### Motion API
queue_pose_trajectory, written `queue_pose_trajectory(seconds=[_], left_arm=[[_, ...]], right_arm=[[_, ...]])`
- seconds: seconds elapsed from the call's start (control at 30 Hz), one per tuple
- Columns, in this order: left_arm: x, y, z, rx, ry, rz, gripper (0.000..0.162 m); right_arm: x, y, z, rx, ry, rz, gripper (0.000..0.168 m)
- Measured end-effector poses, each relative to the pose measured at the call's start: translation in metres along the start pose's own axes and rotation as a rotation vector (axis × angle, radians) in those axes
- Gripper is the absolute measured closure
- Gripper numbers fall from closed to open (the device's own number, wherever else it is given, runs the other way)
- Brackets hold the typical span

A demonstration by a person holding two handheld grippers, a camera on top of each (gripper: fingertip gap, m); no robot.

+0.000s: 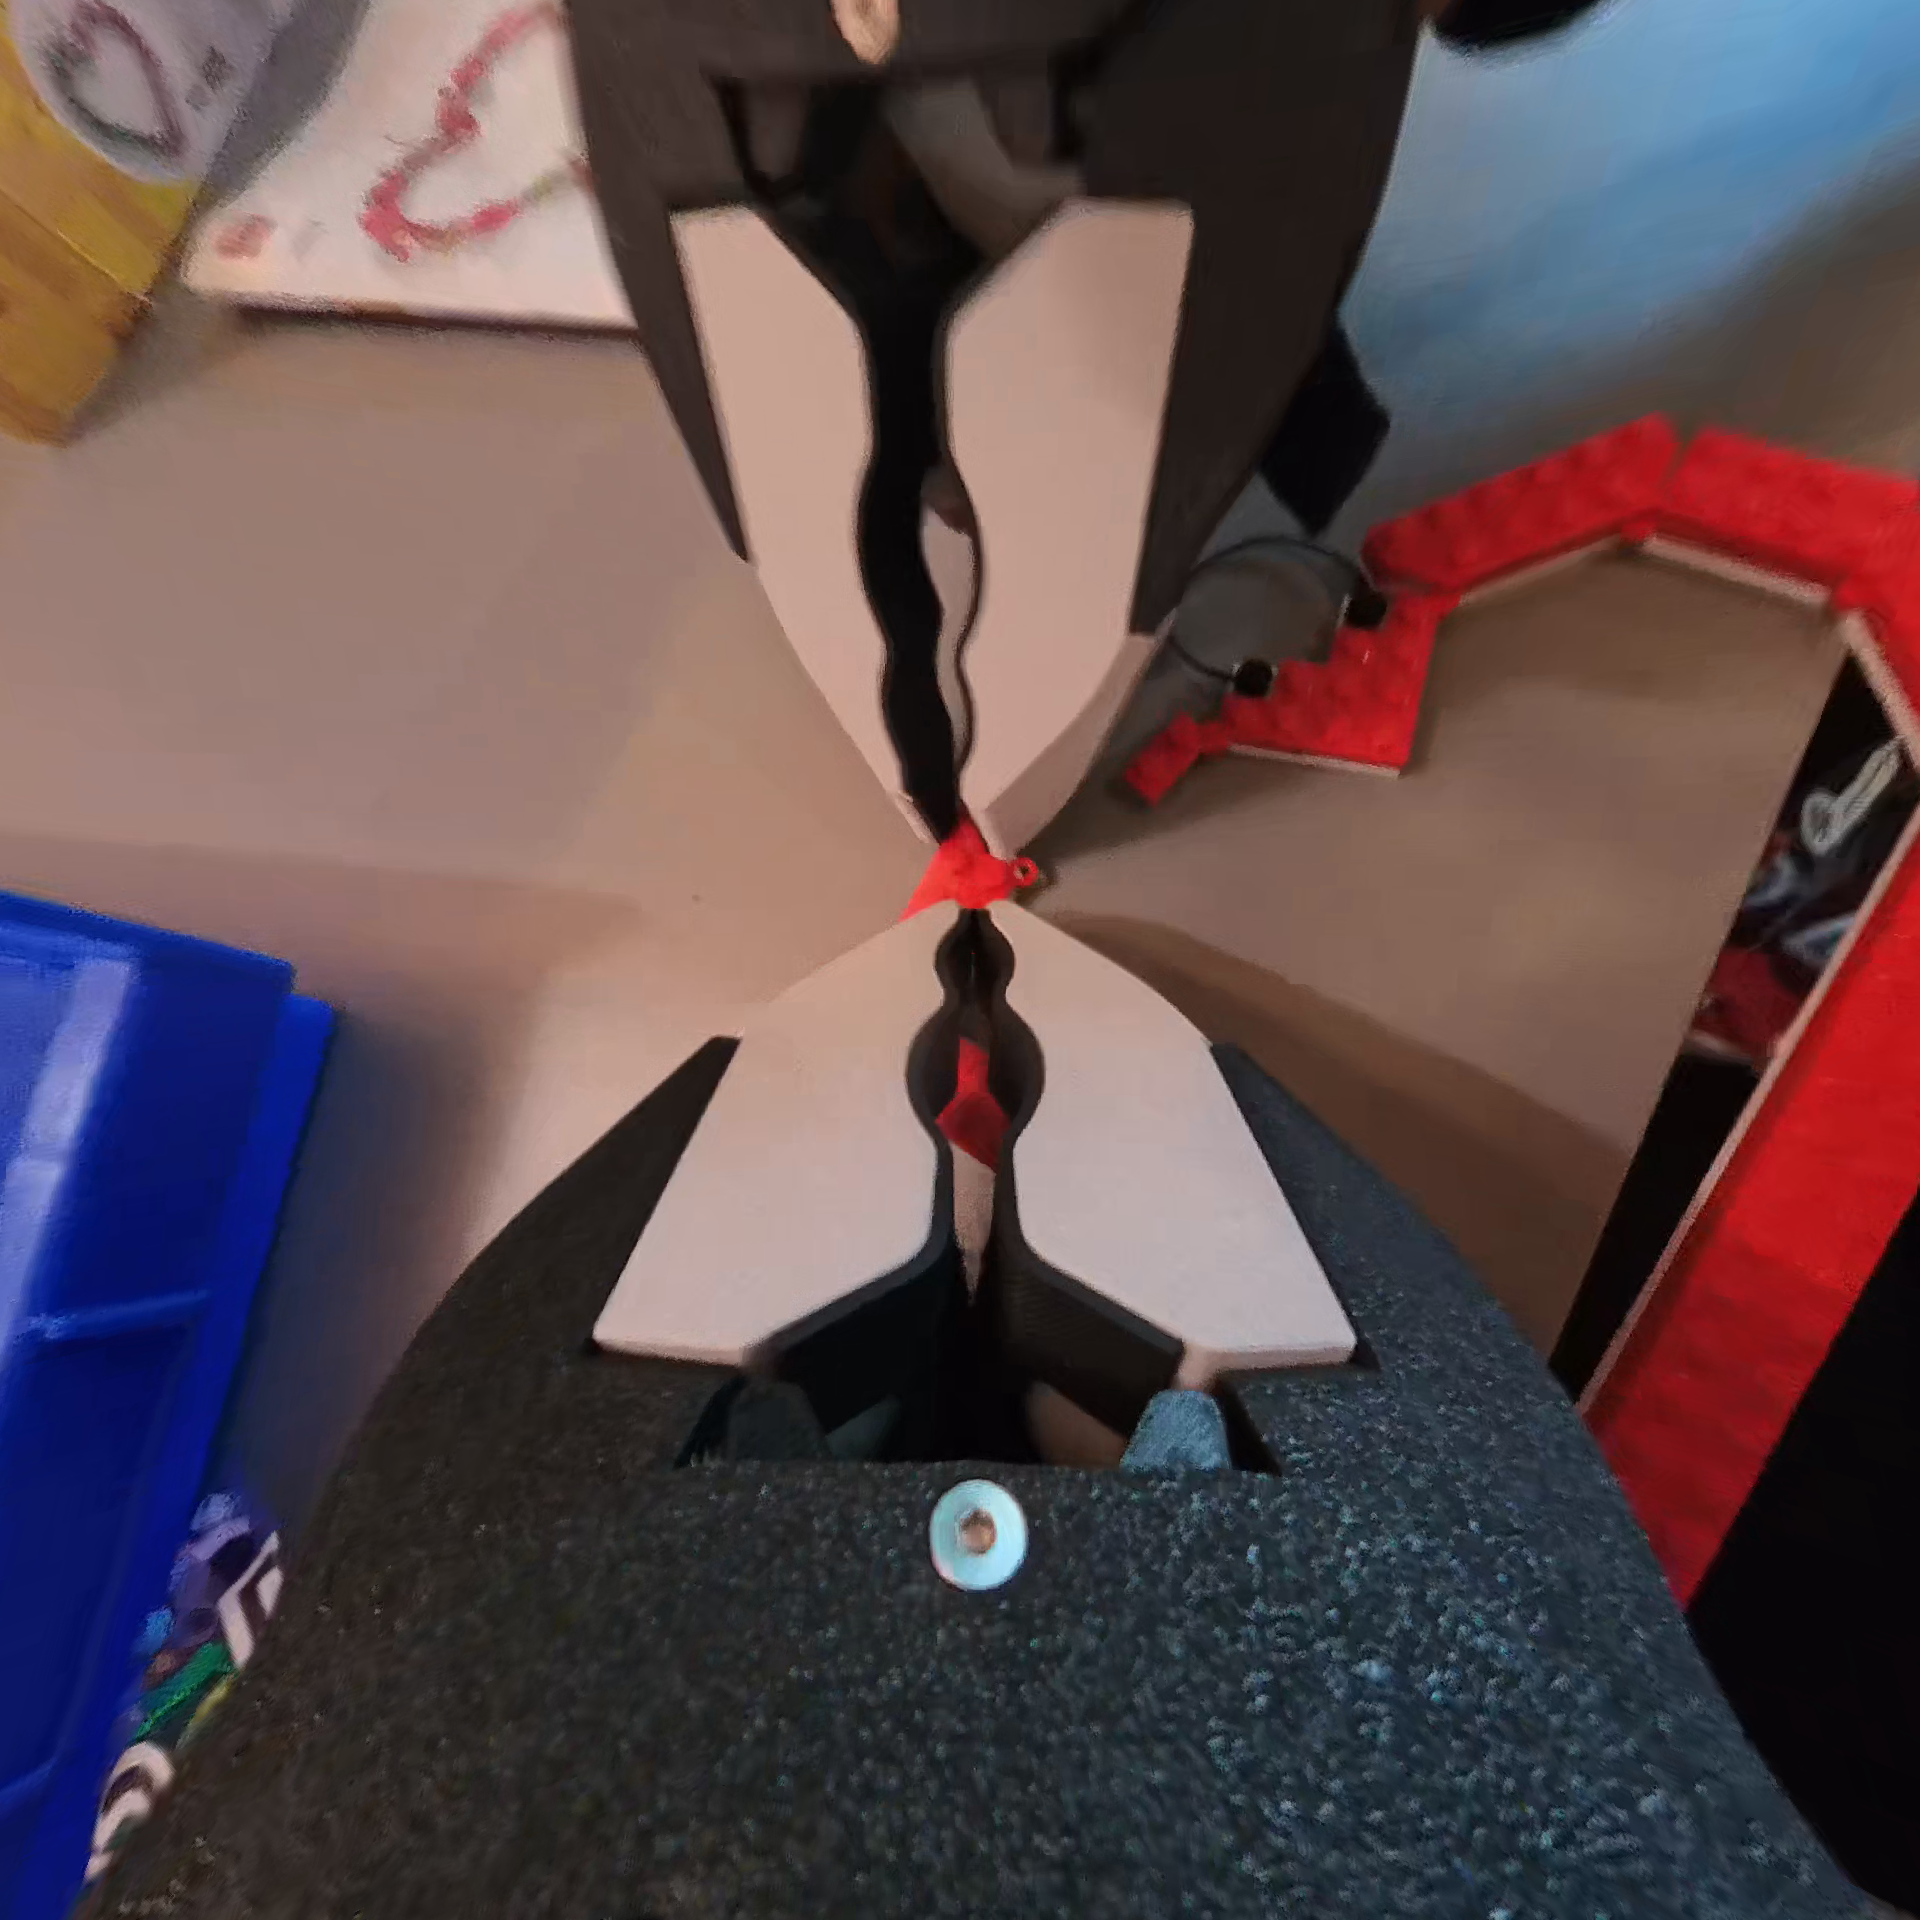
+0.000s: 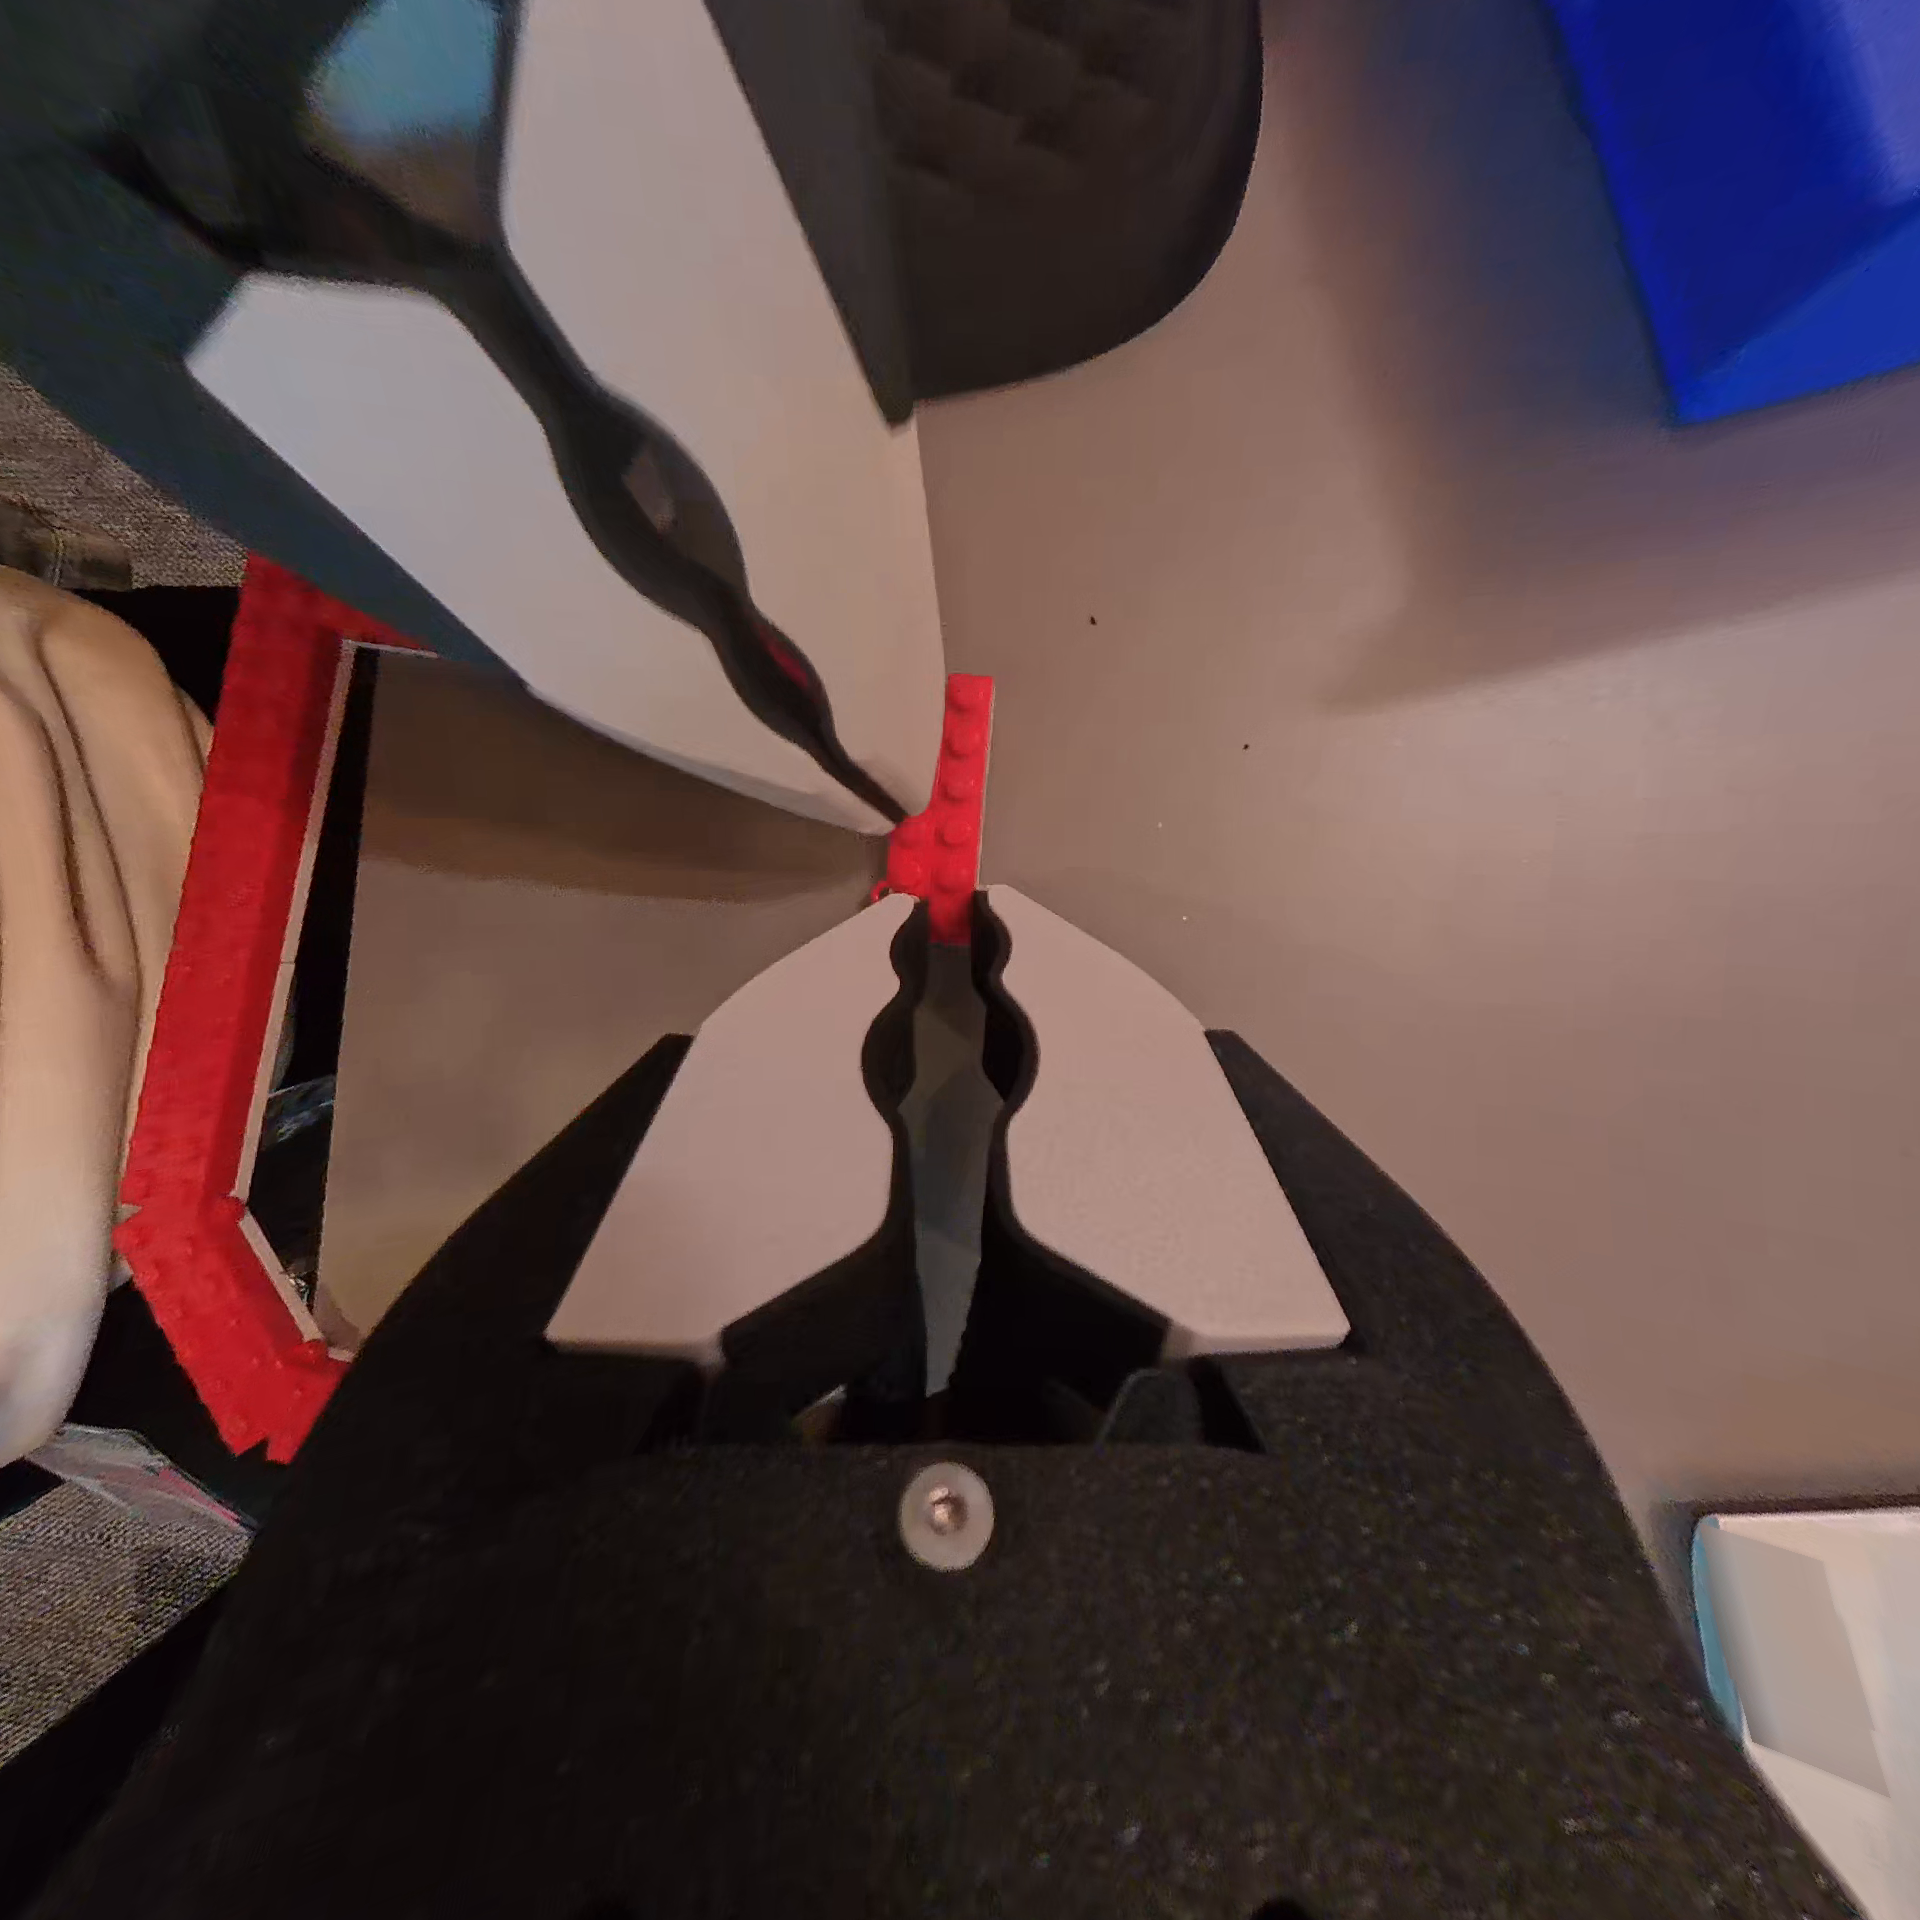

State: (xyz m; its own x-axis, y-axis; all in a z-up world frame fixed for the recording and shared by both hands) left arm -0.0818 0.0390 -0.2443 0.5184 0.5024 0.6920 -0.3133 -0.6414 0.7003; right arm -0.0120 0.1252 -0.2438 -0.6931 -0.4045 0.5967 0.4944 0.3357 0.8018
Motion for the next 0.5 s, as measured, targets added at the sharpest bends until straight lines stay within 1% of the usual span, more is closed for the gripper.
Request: queue_pose_trajectory(seconds=[0.07,0.17,0.27,0.3,0.37,0.47,0.5], left_arm=[[0.000,-0.002,0.002,0.015,-0.028,-0.020,0.162],[-0.001,-0.003,0.000,0.002,0.014,-0.022,0.162],[-0.001,-0.003,-0.001,-0.035,0.055,-0.037,0.162],[-0.002,-0.005,0.001,-0.063,0.072,-0.066,0.162],[-0.002,-0.005,0.000,-0.062,0.077,-0.071,0.161],[-0.002,-0.005,0.001,-0.052,0.058,-0.054,0.162],[-0.002,-0.004,0.001,-0.050,0.041,-0.041,0.162]], right_arm=[[0.000,0.000,0.001,-0.011,-0.006,0.000,0.161],[-0.001,0.001,-0.002,-0.066,0.062,0.018,0.161],[0.000,0.002,-0.011,-0.203,0.279,-0.006,0.161],[0.001,0.002,-0.014,-0.248,0.340,-0.017,0.161],[0.003,0.002,-0.017,-0.315,0.443,-0.025,0.160],[-0.002,0.003,-0.017,-0.307,0.447,-0.005,0.160],[-0.005,0.003,-0.016,-0.279,0.408,-0.002,0.160]])
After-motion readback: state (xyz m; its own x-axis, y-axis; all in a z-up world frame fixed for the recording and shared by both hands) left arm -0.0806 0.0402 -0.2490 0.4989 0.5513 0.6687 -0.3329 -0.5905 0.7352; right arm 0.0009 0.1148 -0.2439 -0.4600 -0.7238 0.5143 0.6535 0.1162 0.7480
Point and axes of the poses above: each gripper's, where its closed fingertips meet, y back along the fingers, x out of its top, z = x × y across the jaws, the point moved 8 cm from there along y, back along the fingers, and after that the axes turned 5 degrees about y, right-handed, at the moved point
